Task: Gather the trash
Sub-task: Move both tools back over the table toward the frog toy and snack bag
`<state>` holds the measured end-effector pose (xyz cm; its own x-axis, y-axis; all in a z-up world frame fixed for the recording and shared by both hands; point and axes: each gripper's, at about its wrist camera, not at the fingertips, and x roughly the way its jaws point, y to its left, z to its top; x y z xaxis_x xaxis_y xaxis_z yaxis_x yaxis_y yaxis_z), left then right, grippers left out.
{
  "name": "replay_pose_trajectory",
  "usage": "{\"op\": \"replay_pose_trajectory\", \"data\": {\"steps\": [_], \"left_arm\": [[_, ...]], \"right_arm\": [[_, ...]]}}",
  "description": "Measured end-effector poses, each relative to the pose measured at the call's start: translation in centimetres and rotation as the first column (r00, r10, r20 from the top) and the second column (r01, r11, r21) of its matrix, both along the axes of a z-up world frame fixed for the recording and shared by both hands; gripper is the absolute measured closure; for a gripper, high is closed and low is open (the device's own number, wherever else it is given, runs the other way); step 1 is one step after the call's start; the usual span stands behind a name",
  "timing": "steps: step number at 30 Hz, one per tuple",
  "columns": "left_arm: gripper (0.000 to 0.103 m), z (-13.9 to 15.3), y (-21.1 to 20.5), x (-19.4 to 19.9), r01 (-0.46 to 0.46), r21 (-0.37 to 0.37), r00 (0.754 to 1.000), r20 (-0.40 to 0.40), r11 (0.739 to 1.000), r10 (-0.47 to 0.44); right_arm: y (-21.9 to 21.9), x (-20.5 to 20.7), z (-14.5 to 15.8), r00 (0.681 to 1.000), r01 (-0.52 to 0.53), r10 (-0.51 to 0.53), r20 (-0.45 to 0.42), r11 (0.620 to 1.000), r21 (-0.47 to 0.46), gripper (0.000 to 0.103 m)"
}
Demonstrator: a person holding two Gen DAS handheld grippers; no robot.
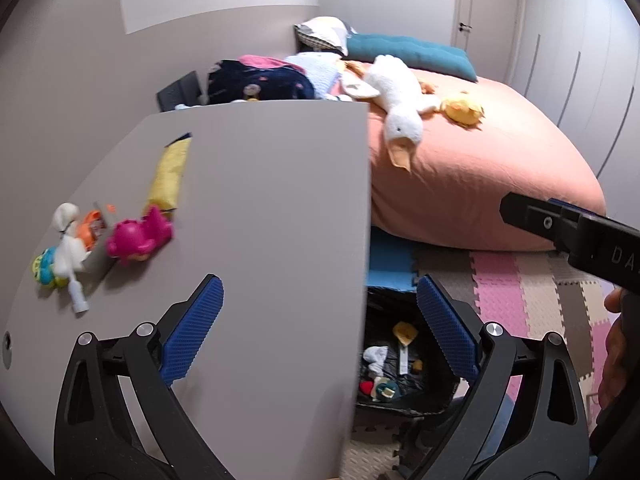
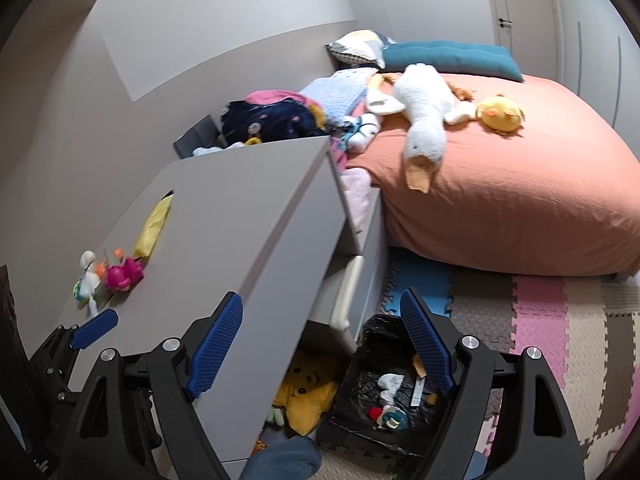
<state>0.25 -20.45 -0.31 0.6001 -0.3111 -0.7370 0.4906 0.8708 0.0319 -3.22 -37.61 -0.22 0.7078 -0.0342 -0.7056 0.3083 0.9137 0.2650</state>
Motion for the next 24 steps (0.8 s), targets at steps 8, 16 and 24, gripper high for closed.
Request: {"op": "replay_pose_trajectory", "data": {"steps": [8,16,24], "left_arm": [[0.009,0.5,4.0,1.0,-0.084,-0.003,0.996,0.014,0.996,0.084],[0.008,0.9,8.3,1.9,-0.167,-0.02,0.986,0.017,0.986,0.167],[0.007,1.2,12.4,3.1,-0.237,-0.039,0.971,0.022,0.971,0.238]], "right_arm": [[3.6,2.2,0.5,0.997,-0.075,0.075,0.007,0.997,-0.004,0.022],[6.4,4.2,0.7,0.99,-0.138,0.138,0.008,0.99,-0.002,0.021],[10.1,6.4,0.5,0.976,-0.219,0.219,-0.006,0.976,-0.007,0.022]]}}
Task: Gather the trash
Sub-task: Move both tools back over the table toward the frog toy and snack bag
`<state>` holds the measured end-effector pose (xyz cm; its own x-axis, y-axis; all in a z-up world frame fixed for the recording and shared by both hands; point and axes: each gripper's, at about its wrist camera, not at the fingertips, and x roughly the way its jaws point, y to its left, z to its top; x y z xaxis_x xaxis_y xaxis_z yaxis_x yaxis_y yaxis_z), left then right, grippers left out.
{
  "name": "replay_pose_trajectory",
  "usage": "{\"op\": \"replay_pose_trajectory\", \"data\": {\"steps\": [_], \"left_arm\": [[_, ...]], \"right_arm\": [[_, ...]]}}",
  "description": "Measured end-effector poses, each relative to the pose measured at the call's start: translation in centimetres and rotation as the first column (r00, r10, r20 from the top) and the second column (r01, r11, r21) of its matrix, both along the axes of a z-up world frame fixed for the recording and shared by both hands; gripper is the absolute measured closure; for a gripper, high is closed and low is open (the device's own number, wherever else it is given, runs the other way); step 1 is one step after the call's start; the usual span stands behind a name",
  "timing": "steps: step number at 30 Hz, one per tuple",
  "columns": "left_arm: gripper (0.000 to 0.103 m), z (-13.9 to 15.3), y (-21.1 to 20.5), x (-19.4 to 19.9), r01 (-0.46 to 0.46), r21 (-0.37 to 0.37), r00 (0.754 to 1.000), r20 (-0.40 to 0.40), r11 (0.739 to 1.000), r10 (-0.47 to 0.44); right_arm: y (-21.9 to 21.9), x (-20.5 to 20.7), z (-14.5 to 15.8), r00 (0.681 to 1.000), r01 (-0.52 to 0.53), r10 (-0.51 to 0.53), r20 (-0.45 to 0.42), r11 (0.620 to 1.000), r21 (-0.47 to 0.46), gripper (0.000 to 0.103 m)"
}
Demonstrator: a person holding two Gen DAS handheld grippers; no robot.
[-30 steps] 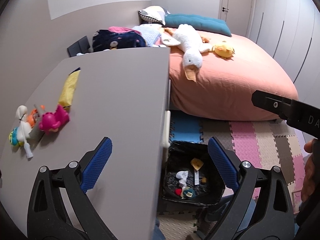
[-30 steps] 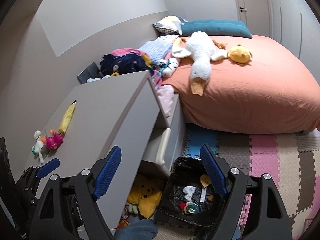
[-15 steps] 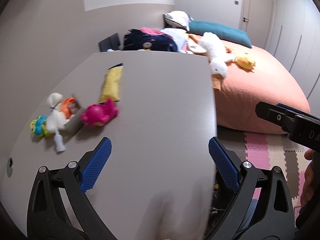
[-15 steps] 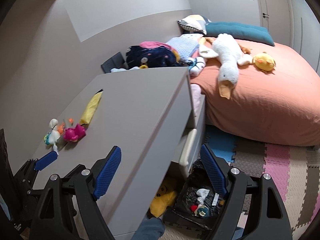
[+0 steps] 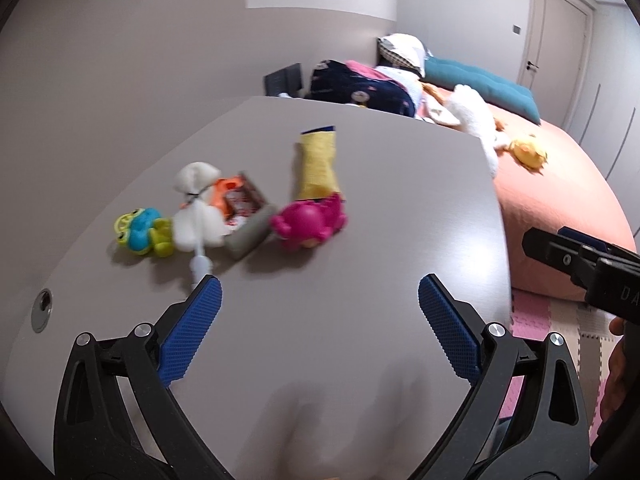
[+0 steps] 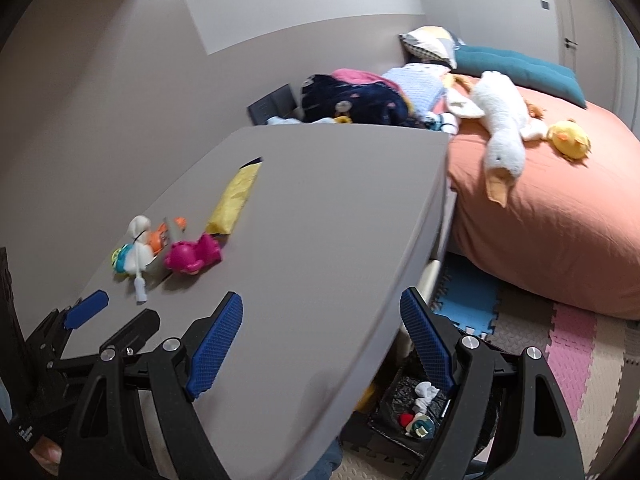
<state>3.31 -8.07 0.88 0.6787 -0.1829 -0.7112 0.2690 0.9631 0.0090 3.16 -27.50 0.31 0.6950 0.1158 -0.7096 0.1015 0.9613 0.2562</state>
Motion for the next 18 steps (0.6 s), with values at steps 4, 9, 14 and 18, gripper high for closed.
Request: {"op": "replay_pose_trajectory", "data": {"steps": [4,9,14,18], "left_arm": [[0.007,0.0,2.0,0.6,-0.028,0.0,1.0,0.001,1.0,0.028],[0.007,-0.1,4.3,1.4,-0.073,-0.006,0.997,-0.003,0.997,0.073],[0.007,-0.3,6.3,2.3,-0.107,-0.002,0.994,-0.009,0.994,0.107],[0.007,-0.7,8.0,3.4,-0.139,-0.007,0.99,-0.022,0.99,0.139]], "right_arm": [[1.7,1.2,0.0,0.999,-0.037,0.037,0.0,0.999,-0.008,0.022],[3.2,2.4,0.1,0.998,-0.063,0.063,0.0,0.998,-0.008,0.022],[4.5,4.0,-0.2,0.996,-0.085,0.085,-0.01,0.996,0.0,0.021],[5.4,5.3,-0.6,0.995,-0.101,0.101,-0.023,0.995,0.003,0.022]]}}
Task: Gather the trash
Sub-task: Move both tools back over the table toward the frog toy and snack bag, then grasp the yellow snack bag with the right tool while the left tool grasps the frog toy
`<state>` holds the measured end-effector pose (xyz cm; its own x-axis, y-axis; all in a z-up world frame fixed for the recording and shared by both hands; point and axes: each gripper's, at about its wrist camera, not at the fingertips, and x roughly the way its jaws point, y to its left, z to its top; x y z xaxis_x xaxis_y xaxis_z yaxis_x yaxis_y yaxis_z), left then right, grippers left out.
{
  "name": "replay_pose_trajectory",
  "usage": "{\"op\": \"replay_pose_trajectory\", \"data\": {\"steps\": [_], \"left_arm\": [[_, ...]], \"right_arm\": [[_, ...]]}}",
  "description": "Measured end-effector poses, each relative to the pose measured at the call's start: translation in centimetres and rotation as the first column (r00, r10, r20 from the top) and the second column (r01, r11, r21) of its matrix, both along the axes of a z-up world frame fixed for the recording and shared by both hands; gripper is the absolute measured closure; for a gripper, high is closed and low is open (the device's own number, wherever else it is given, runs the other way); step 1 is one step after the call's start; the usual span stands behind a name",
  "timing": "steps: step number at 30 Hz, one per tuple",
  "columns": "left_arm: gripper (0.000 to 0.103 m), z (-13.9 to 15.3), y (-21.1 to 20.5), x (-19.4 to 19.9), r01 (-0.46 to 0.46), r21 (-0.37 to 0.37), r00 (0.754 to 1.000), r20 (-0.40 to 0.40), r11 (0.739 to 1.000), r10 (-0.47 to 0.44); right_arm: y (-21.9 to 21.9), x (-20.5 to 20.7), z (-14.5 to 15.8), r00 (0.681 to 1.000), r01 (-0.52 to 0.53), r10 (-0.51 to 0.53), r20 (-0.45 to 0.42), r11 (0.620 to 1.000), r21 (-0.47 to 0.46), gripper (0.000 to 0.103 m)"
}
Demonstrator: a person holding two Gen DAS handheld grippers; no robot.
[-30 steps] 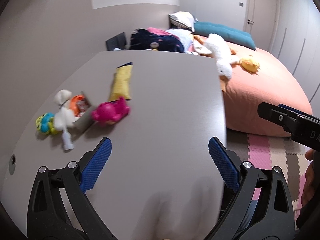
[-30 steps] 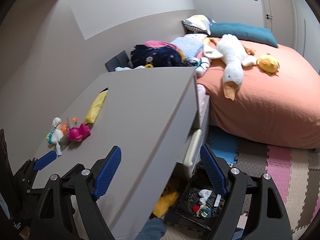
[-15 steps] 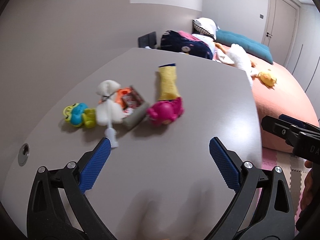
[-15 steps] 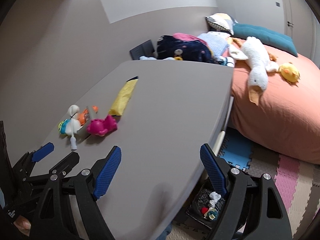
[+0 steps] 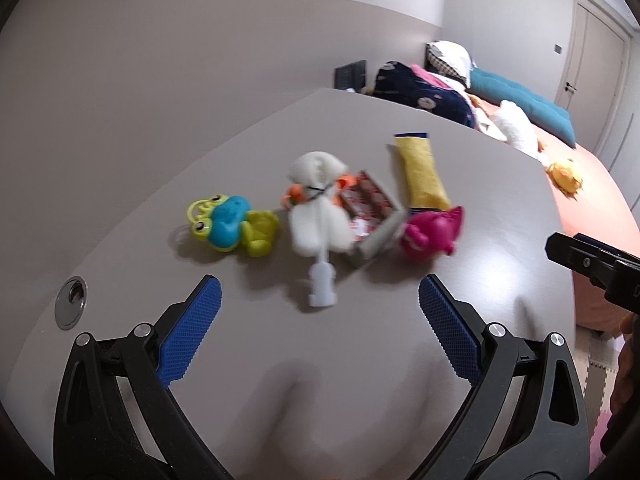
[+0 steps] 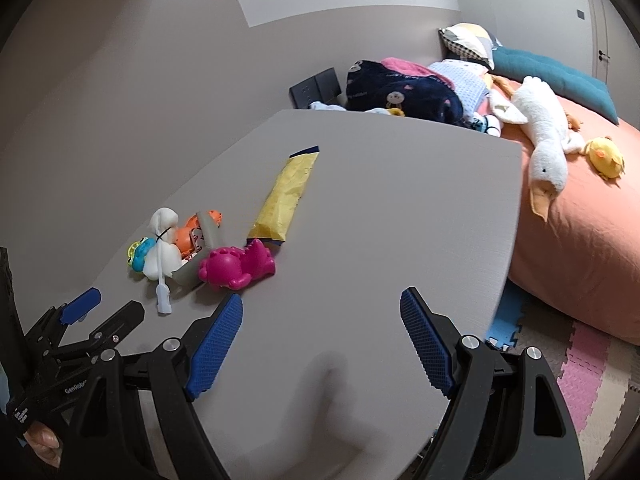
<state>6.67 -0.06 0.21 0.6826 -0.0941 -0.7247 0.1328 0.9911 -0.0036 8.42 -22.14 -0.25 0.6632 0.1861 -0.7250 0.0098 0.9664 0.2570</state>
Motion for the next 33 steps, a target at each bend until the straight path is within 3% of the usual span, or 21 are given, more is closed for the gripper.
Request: {"op": "replay_pose_trajectory", "data": {"steps": [19,33], "left_arm": [[0.007,-1.4,6.7,5.2,-0.128,-0.013,0.991,-0.031,0.992,0.127],[0.007,-3.7,7.9,8.8,-0.127,-0.001,0.988,-0.086,0.992,0.127]], "right_arm": [[3.7,6.8,-0.6,0.998,-0.062,0.061,-0.02,0.998,-0.027,0.021],[5.4,12.9,-2.4,0.995,-0.049,0.043,-0.085,0.996,-0.073,0.022]]}}
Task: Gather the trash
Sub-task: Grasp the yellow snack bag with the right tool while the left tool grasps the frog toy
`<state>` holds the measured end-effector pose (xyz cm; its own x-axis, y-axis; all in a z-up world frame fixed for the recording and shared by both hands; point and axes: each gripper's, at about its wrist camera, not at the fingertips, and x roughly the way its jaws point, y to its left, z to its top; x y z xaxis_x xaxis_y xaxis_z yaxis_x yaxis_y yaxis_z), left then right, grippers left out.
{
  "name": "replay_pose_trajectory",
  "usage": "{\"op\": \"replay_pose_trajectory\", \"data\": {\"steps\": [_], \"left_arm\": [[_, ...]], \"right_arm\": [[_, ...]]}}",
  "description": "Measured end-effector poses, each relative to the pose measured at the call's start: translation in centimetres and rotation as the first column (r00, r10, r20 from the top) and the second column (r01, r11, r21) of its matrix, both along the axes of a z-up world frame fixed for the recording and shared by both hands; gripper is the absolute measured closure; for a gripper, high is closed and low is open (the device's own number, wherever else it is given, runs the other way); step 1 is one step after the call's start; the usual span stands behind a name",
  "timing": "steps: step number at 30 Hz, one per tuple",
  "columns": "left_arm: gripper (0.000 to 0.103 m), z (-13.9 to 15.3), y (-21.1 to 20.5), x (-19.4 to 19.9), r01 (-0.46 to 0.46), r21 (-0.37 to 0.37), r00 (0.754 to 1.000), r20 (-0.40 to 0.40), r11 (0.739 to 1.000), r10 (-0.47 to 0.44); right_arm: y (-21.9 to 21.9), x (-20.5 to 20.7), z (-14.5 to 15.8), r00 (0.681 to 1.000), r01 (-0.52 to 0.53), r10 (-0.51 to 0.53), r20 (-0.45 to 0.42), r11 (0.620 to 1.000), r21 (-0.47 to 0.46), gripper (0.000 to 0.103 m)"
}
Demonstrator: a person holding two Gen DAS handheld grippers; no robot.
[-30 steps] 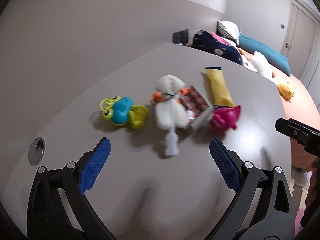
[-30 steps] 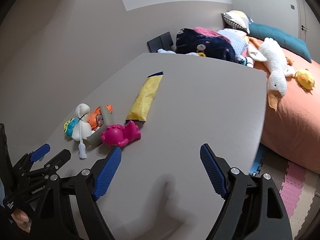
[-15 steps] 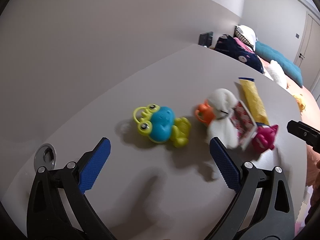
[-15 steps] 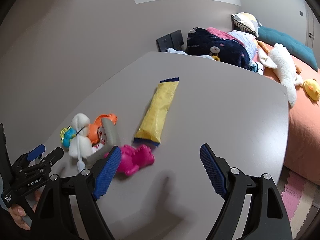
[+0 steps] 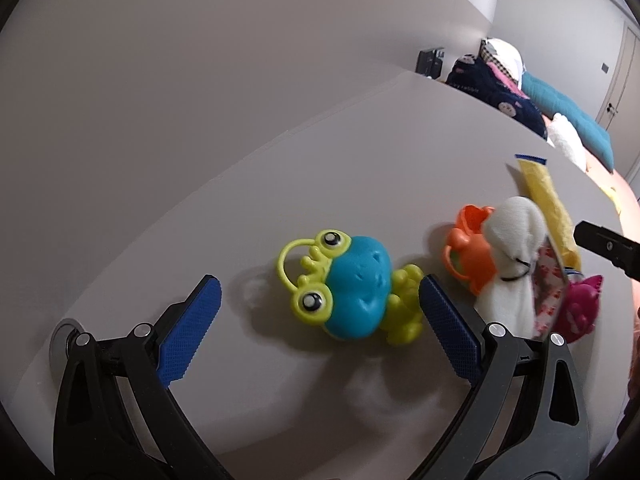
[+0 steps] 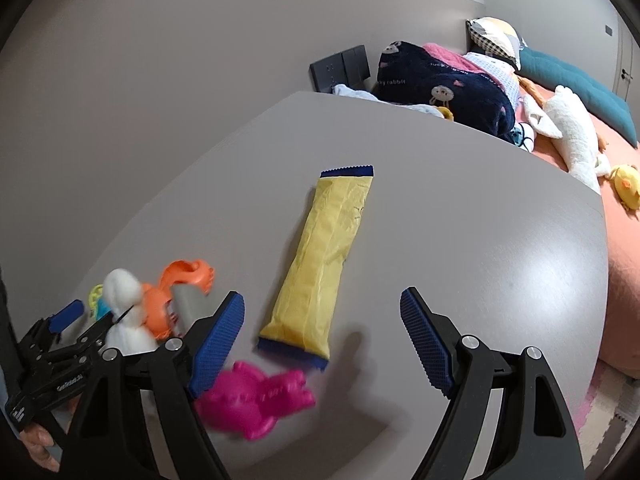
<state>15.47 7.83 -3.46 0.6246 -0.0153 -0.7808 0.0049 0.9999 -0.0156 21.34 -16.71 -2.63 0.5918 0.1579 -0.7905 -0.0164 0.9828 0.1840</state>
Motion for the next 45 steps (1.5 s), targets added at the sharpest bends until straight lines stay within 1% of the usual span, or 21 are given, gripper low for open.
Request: {"op": "replay_pose_trajectory", "data": {"steps": [2,4,7,11,13,14,16,19,22,23,24,27,31,33,35,37,38,39,40,42,45], "left_arm": [[0.007,-0.1,0.2,0.2,0.002,-0.001,1.0,0.003,1.0,-0.002],[0.008,0.0,0.3,0.3,0.004,0.011,1.0,0.009,1.0,-0.004],[0.011,-0.2,0.5,0.5,0.007,0.006,1.0,0.005,1.0,-0.007],[0.019,-0.4,0.6,1.1,0.016,-0.002,1.0,-0.004,1.0,-0.016],[0.022,-0.4,0.7,1.3,0.02,-0.021,1.0,0.0,1.0,-0.02],[0.026,-0.4,0.7,1.4,0.023,-0.029,1.0,0.0,0.999,-0.023],[0.026,-0.4,0.7,1.3,0.022,-0.03,1.0,-0.001,0.999,-0.022],[0.027,-0.4,0.7,1.0,0.011,-0.034,1.0,0.005,0.999,-0.011],[0.03,-0.1,0.6,0.8,0.004,-0.021,1.0,0.021,1.0,-0.003],[0.034,0.1,0.6,0.6,0.003,-0.022,1.0,0.03,1.0,-0.002],[0.044,0.6,0.8,0.3,-0.001,-0.038,0.999,0.054,0.999,0.003],[0.045,0.7,1.5,0.2,0.0,-0.077,0.999,0.033,0.997,0.003],[0.046,0.9,1.3,-0.1,-0.011,-0.069,0.999,0.044,0.998,0.014],[0.058,1.5,1.1,-0.6,-0.001,-0.082,0.997,0.08,0.997,0.007],[0.06,2.2,0.8,-1.2,0.007,-0.079,0.995,0.098,0.997,0.001],[0.066,2.7,0.5,-1.8,0.012,-0.084,0.992,0.122,0.996,-0.001],[0.086,3.0,0.4,-2.0,0.013,-0.093,0.99,0.144,0.996,0.0],[0.089,3.5,0.6,-2.2,0.017,-0.118,0.99,0.142,0.993,0.0],[0.089,3.7,0.6,-2.4,0.018,-0.123,0.99,0.14,0.992,-0.001],[0.089,3.6,0.6,-2.6,0.001,-0.102,0.99,0.141,0.995,0.013],[0.09,3.7,0.7,-3.0,-0.01,-0.123,0.99,0.139,0.992,0.028]], "right_arm": [[0.1,0.9,-0.5,1.0,0.012,-0.012,-0.007,1.0,0.003,0.023],[0.2,1.5,-0.8,1.0,0.022,-0.022,-0.013,1.0,0.002,0.033],[0.7,2.3,-1.3,0.999,0.014,-0.015,-0.033,1.0,-0.01,0.039],[1.2,2.9,-2.0,0.999,0.013,-0.015,-0.038,0.998,-0.061,0.043],[1.2,2.9,-2.0,0.999,0.008,-0.011,-0.034,0.997,-0.077,0.058],[1.3,2.8,-2.0,0.999,0.004,-0.007,-0.032,0.996,-0.093,0.061],[1.2,2.7,-2.0,1.0,0.001,-0.005,-0.028,0.994,-0.108,0.072],[0.8,2.4,-2.0,1.0,-0.001,-0.001,-0.024,0.996,-0.094,0.072],[0.5,2.1,-2.0,1.0,-0.002,0.001,-0.018,0.996,-0.087,0.073],[0.4,2.0,-1.9,1.0,-0.003,0.001,-0.019,0.997,-0.082,0.073],[0.3,1.9,-1.9,1.0,-0.004,0.002,-0.02,0.997,-0.08,0.073],[0.0,1.5,-1.6,1.0,-0.003,0.002,-0.019,0.997,-0.075,0.073],[-0.3,1.0,-1.2,1.0,-0.006,0.005,-0.013,0.997,-0.079,0.073],[-0.5,0.7,-0.9,1.0,-0.006,0.005,-0.007,0.997,-0.074,0.073],[-0.7,0.3,-0.6,1.0,-0.002,0.002,-0.003,0.998,-0.067,0.073],[-0.9,-0.2,-0.2,1.0,-0.001,0.002,0.005,0.998,-0.063,0.073],[-0.9,-0.4,0.0,1.0,-0.002,0.002,0.008,0.998,-0.062,0.073],[-1.0,-0.7,0.2,1.0,-0.002,0.002,0.011,0.998,-0.061,0.073],[-1.1,-0.9,0.3,1.0,-0.002,0.002,0.013,0.998,-0.06,0.073],[-1.3,-1.4,0.7,1.0,0.0,0.001,0.018,0.998,-0.058,0.073],[-1.6,-2.1,1.3,1.0,0.004,-0.002,0.027,0.998,-0.057,0.073]]}}
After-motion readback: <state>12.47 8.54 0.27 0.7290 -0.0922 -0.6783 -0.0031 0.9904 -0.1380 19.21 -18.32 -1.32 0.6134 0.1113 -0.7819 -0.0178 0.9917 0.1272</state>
